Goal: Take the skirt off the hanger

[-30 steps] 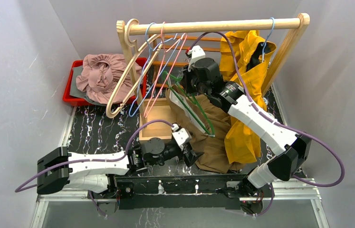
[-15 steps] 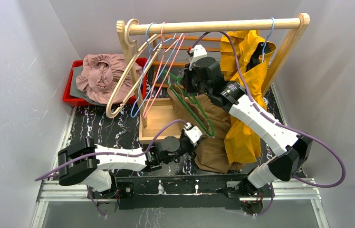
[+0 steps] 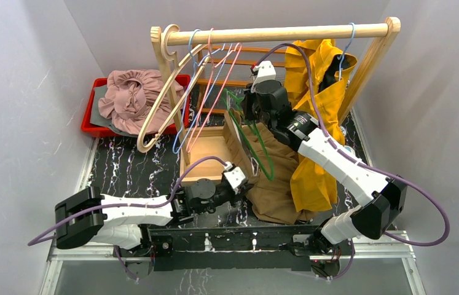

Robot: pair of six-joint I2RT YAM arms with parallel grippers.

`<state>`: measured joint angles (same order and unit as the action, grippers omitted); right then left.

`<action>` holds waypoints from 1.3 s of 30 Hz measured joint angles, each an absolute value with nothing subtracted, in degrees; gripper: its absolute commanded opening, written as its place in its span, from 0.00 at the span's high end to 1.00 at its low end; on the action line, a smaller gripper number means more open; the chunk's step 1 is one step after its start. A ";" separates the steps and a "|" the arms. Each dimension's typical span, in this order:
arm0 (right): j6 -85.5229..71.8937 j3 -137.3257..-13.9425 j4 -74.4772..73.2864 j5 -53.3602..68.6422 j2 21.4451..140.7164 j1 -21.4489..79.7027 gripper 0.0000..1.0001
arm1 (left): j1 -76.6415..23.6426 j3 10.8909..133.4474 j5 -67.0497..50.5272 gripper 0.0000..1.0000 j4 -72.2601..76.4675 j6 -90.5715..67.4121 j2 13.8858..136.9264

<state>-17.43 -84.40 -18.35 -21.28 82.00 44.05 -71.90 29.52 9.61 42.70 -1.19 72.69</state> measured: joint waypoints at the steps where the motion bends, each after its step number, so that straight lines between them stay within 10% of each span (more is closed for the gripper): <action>1: -17.26 -84.38 -18.04 -21.26 82.30 43.92 1.00 | -71.75 29.52 9.30 1.00 41.98 -1.37 72.07; 16: -13.80 -77.89 -15.35 -1.10 77.58 41.80 1.00 | -72.84 23.24 10.59 1.00 34.52 -5.06 62.76; 21: -13.02 -72.44 -14.39 6.61 72.03 41.60 1.00 | -73.14 22.17 11.46 0.33 31.48 -6.96 60.69; 33: -7.42 -68.62 -16.43 17.50 65.95 41.58 1.00 | -73.25 22.85 13.50 0.02 17.37 -13.61 42.98; 39: -5.48 -68.36 -20.71 23.00 65.89 41.56 1.00 | -72.47 22.81 20.60 0.02 9.96 -20.97 36.80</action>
